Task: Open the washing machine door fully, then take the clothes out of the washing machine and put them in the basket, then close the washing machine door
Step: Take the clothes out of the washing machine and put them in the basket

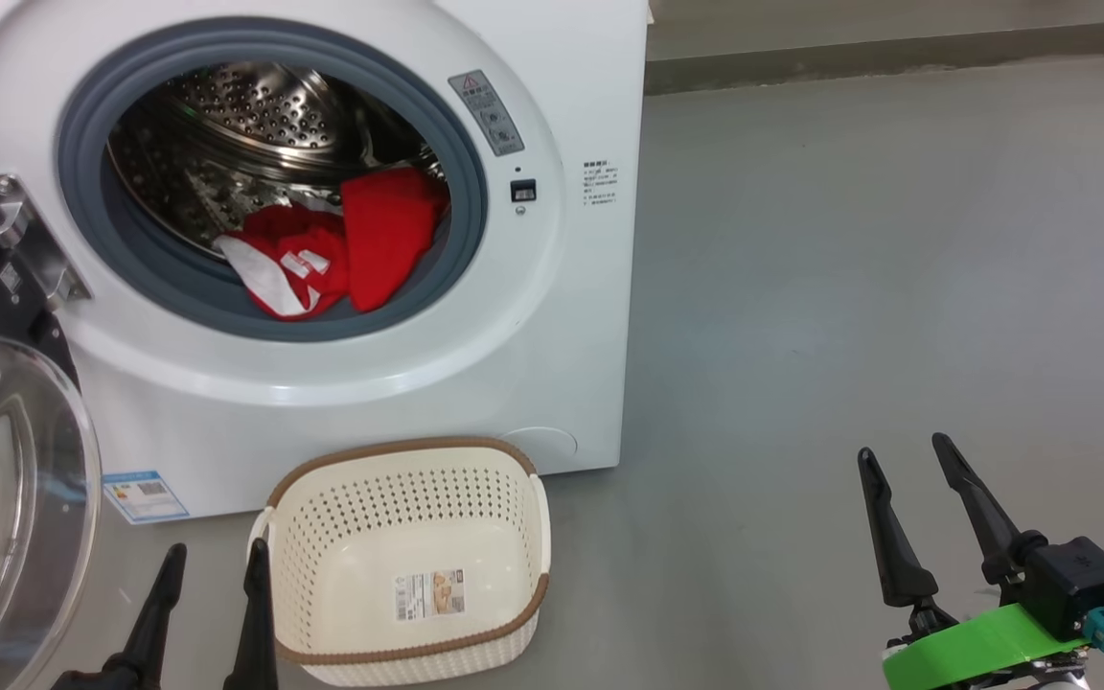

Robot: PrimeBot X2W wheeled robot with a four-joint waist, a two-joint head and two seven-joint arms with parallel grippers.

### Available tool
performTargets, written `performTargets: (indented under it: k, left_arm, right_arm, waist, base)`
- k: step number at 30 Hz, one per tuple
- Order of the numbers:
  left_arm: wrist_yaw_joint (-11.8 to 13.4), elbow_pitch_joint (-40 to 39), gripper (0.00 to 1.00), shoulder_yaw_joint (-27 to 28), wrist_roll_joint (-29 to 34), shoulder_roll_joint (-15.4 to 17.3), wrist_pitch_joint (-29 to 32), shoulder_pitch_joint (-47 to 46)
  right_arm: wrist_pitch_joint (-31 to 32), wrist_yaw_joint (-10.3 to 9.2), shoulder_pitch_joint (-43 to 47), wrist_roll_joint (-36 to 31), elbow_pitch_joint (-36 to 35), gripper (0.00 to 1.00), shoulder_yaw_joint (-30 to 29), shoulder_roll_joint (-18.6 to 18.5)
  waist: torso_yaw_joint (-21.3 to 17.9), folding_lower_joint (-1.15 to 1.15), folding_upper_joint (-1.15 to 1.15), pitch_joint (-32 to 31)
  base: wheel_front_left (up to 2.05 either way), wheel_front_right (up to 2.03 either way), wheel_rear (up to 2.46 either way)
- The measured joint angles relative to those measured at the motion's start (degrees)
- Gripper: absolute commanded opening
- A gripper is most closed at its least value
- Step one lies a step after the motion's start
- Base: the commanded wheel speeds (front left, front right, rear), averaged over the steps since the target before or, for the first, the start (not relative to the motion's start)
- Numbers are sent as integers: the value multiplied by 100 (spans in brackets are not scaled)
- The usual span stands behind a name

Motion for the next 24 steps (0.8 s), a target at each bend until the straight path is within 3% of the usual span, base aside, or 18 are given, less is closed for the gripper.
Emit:
performTargets:
  k: [12,24]
  left_arm:
    - [43,-93,100,12,-70,-2,-10,-2]
    - [102,-96,100,-66,-67,-5,-1,-1]
  right_arm:
    - [0,0,0,0,52,100,10,0]
    - [-15,0,0,0,53,100,78,1]
  waist:
    - [22,0,0,-36]
    - [71,0,0,-56]
  base:
    - [154,-154,0]
    - [22,-22,0]
